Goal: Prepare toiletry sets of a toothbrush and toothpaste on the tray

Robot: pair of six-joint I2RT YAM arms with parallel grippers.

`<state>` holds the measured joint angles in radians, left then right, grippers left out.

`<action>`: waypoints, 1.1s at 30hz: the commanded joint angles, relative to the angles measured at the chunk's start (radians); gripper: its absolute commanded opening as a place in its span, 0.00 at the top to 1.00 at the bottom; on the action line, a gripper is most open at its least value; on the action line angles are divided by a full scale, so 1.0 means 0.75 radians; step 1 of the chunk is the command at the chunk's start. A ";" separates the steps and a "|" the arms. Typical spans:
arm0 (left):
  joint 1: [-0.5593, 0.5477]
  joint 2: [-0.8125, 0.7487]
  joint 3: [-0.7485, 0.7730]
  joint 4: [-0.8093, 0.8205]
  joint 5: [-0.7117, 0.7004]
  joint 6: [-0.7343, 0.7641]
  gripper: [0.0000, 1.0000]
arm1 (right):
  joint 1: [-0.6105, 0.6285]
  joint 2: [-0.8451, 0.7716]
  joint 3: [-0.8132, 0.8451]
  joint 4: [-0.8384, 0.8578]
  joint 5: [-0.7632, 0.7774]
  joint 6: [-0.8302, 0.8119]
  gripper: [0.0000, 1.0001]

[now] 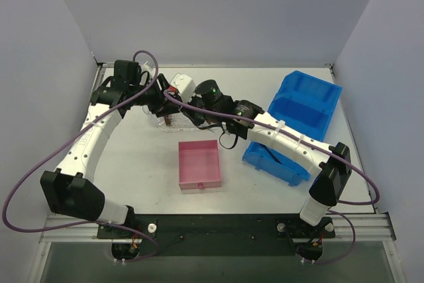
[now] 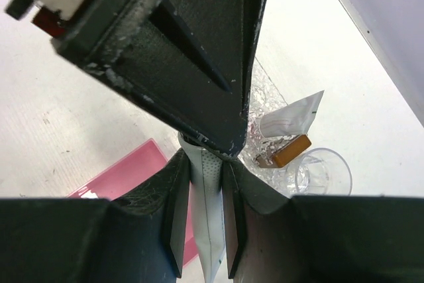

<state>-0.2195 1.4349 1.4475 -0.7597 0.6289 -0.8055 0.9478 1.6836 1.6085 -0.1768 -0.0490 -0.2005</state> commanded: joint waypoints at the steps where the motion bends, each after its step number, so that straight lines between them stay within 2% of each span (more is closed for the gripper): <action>1: 0.015 0.001 -0.018 0.033 0.025 -0.012 0.48 | 0.019 -0.001 0.083 0.113 0.020 -0.058 1.00; 6: 0.019 0.005 -0.020 0.039 0.027 -0.018 0.55 | 0.027 -0.001 0.083 0.113 0.016 -0.080 1.00; 9: 0.021 0.005 -0.026 0.050 0.037 -0.022 0.63 | 0.031 0.003 0.083 0.113 0.016 -0.093 1.00; 13: 0.029 0.003 -0.030 0.062 0.051 -0.024 0.87 | 0.035 0.013 0.083 0.103 0.018 -0.070 1.00; 14: 0.033 0.001 -0.032 0.062 0.051 -0.024 1.00 | 0.039 0.011 0.079 0.101 0.020 -0.062 1.00; 17: 0.047 -0.013 -0.042 0.076 0.063 -0.026 1.00 | 0.037 0.003 0.062 0.089 0.028 -0.044 0.96; 21: 0.062 -0.029 -0.061 0.109 0.084 -0.035 1.00 | 0.037 -0.013 0.030 0.072 0.047 -0.025 0.81; 26: 0.076 -0.040 -0.071 0.129 0.090 -0.041 1.00 | 0.037 -0.034 0.011 0.025 0.061 -0.015 0.71; 27: 0.078 -0.042 -0.073 0.127 0.090 -0.043 1.00 | 0.037 -0.038 0.001 0.017 0.061 -0.017 0.63; 28: 0.080 -0.044 -0.079 0.131 0.090 -0.043 1.00 | 0.039 -0.048 -0.005 0.001 0.059 -0.017 0.59; 33: 0.092 -0.046 -0.087 0.135 0.092 -0.053 1.00 | 0.039 -0.089 -0.042 -0.046 0.061 -0.013 0.50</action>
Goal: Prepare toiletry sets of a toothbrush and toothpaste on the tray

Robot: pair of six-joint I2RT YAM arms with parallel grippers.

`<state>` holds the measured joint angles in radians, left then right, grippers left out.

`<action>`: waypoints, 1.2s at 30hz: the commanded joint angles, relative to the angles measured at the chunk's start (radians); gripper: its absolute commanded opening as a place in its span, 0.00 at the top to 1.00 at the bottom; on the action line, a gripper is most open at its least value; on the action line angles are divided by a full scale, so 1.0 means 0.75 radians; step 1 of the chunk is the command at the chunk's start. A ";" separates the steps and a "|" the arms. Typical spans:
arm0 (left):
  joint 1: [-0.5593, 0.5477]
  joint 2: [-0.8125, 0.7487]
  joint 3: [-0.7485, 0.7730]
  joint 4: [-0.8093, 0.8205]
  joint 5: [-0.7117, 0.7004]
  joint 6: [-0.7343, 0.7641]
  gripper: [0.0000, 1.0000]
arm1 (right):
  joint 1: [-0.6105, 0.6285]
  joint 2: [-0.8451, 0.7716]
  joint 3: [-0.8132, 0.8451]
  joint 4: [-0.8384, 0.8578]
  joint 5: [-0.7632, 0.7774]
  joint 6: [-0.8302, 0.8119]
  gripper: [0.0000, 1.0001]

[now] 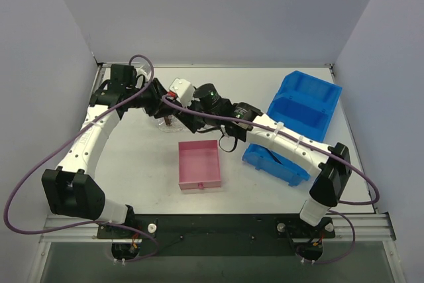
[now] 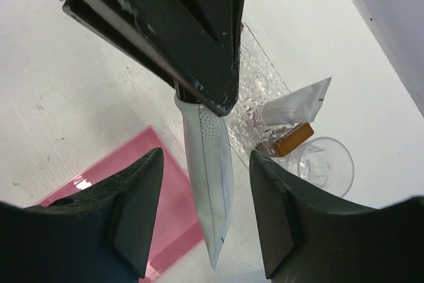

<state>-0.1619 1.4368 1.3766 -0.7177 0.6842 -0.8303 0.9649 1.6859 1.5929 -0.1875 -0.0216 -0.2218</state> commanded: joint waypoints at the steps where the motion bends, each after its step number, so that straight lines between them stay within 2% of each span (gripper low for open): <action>1: 0.017 -0.050 0.005 0.078 0.020 -0.018 1.00 | 0.012 -0.112 -0.023 -0.053 0.067 0.030 0.49; 3: 0.032 -0.061 -0.001 0.082 0.020 -0.018 1.00 | 0.002 -0.137 -0.038 -0.061 0.090 0.085 0.43; 4: 0.040 -0.065 -0.007 0.092 0.022 -0.020 1.00 | -0.032 -0.170 -0.050 -0.067 0.084 0.186 0.42; 6: 0.050 -0.079 -0.035 0.116 0.049 -0.026 1.00 | -0.090 -0.200 -0.056 -0.075 -0.016 0.299 0.41; 7: 0.060 -0.087 -0.044 0.155 0.059 -0.030 1.00 | -0.131 -0.225 -0.052 -0.093 -0.059 0.462 0.41; 9: 0.071 -0.110 -0.084 0.218 0.100 -0.057 1.00 | -0.261 -0.239 -0.005 -0.130 -0.173 0.634 0.41; 14: 0.087 -0.179 -0.162 0.533 0.172 -0.112 1.00 | -0.521 -0.270 0.044 -0.157 -0.372 1.155 0.41; 17: 0.089 -0.224 -0.203 0.729 0.190 -0.130 1.00 | -0.595 -0.266 0.022 -0.120 -0.513 1.353 0.41; 21: 0.089 -0.298 -0.264 0.936 0.198 -0.161 1.00 | -0.638 -0.276 -0.111 0.081 -0.648 1.643 0.41; 24: 0.089 -0.341 -0.336 1.183 0.204 -0.228 1.00 | -0.638 -0.284 -0.193 0.235 -0.720 1.729 0.41; 27: 0.089 -0.359 -0.379 1.322 0.215 -0.286 1.00 | -0.640 -0.291 -0.267 0.323 -0.744 1.785 0.41; 31: 0.089 -0.376 -0.393 1.421 0.213 -0.319 1.00 | -0.640 -0.287 -0.285 0.369 -0.759 1.799 0.41; 36: 0.091 -0.384 -0.410 1.480 0.213 -0.335 1.00 | -0.640 -0.278 -0.332 0.518 -0.806 1.926 0.44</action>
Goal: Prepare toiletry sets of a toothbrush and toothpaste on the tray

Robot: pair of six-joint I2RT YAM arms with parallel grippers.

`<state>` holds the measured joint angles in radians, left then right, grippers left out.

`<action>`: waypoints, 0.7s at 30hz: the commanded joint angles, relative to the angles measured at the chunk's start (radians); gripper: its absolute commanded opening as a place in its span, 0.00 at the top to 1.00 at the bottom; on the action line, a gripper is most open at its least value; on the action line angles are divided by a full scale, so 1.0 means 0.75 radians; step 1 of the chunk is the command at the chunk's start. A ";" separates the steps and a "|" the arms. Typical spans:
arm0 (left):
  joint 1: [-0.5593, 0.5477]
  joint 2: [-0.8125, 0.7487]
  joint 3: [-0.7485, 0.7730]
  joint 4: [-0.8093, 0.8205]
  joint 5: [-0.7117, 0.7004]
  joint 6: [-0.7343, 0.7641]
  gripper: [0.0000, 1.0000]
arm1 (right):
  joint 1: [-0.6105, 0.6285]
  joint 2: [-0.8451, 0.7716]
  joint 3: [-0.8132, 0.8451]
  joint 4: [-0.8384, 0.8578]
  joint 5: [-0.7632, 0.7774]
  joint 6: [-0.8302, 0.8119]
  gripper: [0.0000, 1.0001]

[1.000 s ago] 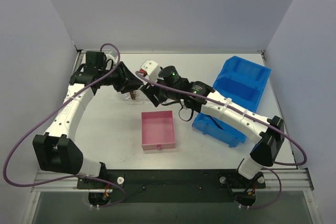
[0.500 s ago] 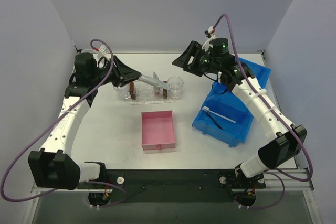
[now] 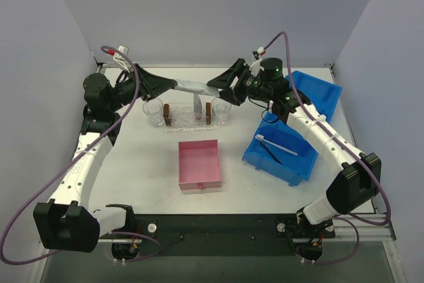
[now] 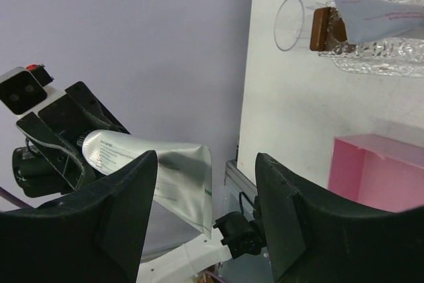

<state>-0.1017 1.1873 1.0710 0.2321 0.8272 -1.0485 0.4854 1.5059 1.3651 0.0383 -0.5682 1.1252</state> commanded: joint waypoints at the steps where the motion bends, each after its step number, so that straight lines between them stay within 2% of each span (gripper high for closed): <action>1: 0.011 -0.053 -0.002 0.216 0.020 -0.044 1.00 | 0.001 -0.036 -0.033 0.231 -0.081 0.146 0.46; 12: 0.017 -0.065 -0.054 0.339 -0.011 -0.128 1.00 | -0.001 -0.008 -0.049 0.401 -0.152 0.269 0.61; 21: 0.041 -0.082 -0.072 0.400 -0.058 -0.163 1.00 | 0.001 -0.003 -0.049 0.434 -0.208 0.298 0.62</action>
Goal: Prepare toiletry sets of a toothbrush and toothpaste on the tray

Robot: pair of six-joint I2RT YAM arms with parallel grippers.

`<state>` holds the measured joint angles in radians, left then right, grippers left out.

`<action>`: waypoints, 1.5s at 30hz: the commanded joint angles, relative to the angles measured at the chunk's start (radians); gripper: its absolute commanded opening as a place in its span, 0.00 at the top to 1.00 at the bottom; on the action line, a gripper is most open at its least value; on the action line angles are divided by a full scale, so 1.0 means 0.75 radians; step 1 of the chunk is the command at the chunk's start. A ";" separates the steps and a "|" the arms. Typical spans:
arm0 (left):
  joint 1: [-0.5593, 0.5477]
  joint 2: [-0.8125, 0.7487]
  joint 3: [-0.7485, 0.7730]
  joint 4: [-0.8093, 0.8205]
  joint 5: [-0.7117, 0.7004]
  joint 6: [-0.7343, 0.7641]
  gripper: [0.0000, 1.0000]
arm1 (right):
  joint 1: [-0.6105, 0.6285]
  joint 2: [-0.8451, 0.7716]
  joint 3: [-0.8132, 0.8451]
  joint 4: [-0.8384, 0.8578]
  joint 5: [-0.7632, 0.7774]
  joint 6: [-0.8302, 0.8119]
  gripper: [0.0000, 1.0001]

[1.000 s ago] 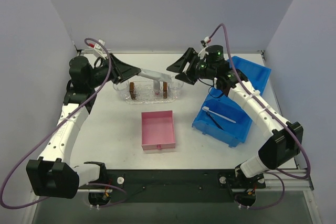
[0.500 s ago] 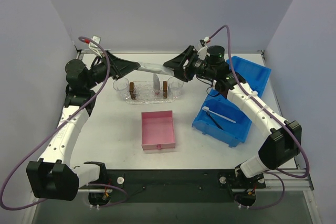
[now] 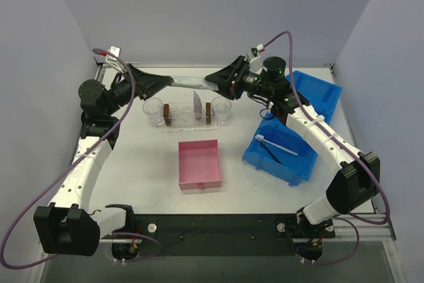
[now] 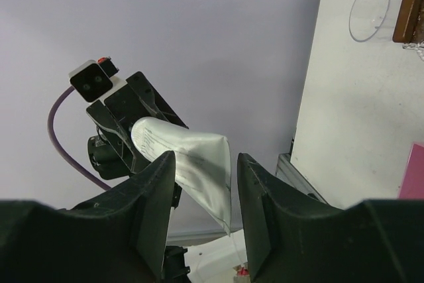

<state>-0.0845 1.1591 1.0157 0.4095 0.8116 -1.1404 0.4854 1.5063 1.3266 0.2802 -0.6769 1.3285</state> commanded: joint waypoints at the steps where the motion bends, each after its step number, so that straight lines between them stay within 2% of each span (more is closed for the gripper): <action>1: 0.023 -0.042 -0.002 0.174 -0.041 -0.058 1.00 | 0.001 -0.004 0.004 0.113 -0.067 0.029 0.62; 6: 0.029 -0.044 -0.012 0.188 -0.041 -0.065 1.00 | 0.001 0.002 0.009 0.127 -0.071 0.029 0.68; 9: 0.031 -0.042 -0.017 0.188 -0.033 -0.065 1.00 | -0.001 0.010 0.011 0.150 -0.079 0.035 0.77; 14: 0.035 -0.038 -0.019 0.178 -0.025 -0.060 1.00 | -0.005 0.021 0.019 0.181 -0.081 0.033 1.00; 18: 0.041 -0.040 -0.015 0.117 -0.023 -0.030 1.00 | -0.003 -0.022 0.015 0.160 -0.028 -0.035 1.00; 19: 0.043 -0.042 -0.011 0.094 -0.023 -0.003 0.97 | -0.009 -0.028 0.011 0.152 -0.016 -0.067 1.00; 22: 0.053 -0.048 -0.002 0.011 -0.027 0.046 0.72 | -0.021 -0.065 0.000 0.136 0.041 -0.100 1.00; 23: 0.055 -0.052 0.000 -0.028 -0.027 0.058 0.59 | -0.025 -0.077 0.000 0.130 0.066 -0.127 1.00; 25: 0.068 -0.059 0.014 -0.090 -0.045 0.125 0.48 | -0.034 -0.106 0.004 0.115 0.086 -0.157 1.00; 27: 0.080 -0.067 0.065 -0.255 -0.082 0.207 0.39 | -0.036 -0.135 0.039 0.040 0.113 -0.249 1.00; 28: 0.094 -0.069 0.096 -0.341 -0.106 0.333 0.37 | -0.036 -0.145 0.057 -0.005 0.125 -0.300 1.00; 29: 0.100 -0.077 0.128 -0.514 -0.135 0.403 0.35 | -0.036 -0.161 0.102 -0.107 0.140 -0.384 1.00; 32: 0.104 -0.085 0.249 -0.760 -0.251 0.608 0.26 | -0.036 -0.198 0.143 -0.277 0.227 -0.501 1.00; 34: 0.104 -0.087 0.296 -0.836 -0.333 0.696 0.24 | -0.036 -0.225 0.172 -0.339 0.280 -0.597 1.00; 37: 0.104 -0.071 0.329 -1.018 -0.519 0.749 0.24 | 0.001 -0.211 0.260 -0.571 0.344 -0.762 1.00; 38: 0.104 -0.057 0.355 -1.132 -0.574 0.766 0.24 | 0.023 -0.188 0.297 -0.623 0.371 -0.812 1.00; 42: 0.104 -0.042 0.427 -1.374 -0.891 0.917 0.24 | 0.171 -0.090 0.511 -0.856 0.518 -1.057 1.00; 45: 0.104 -0.058 0.423 -1.481 -1.008 0.997 0.24 | 0.285 0.008 0.669 -0.973 0.632 -1.196 1.00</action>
<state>-0.0109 1.1240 1.2900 -0.4961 0.2783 -0.5297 0.6106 1.4425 1.6905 -0.3237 -0.3328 0.6392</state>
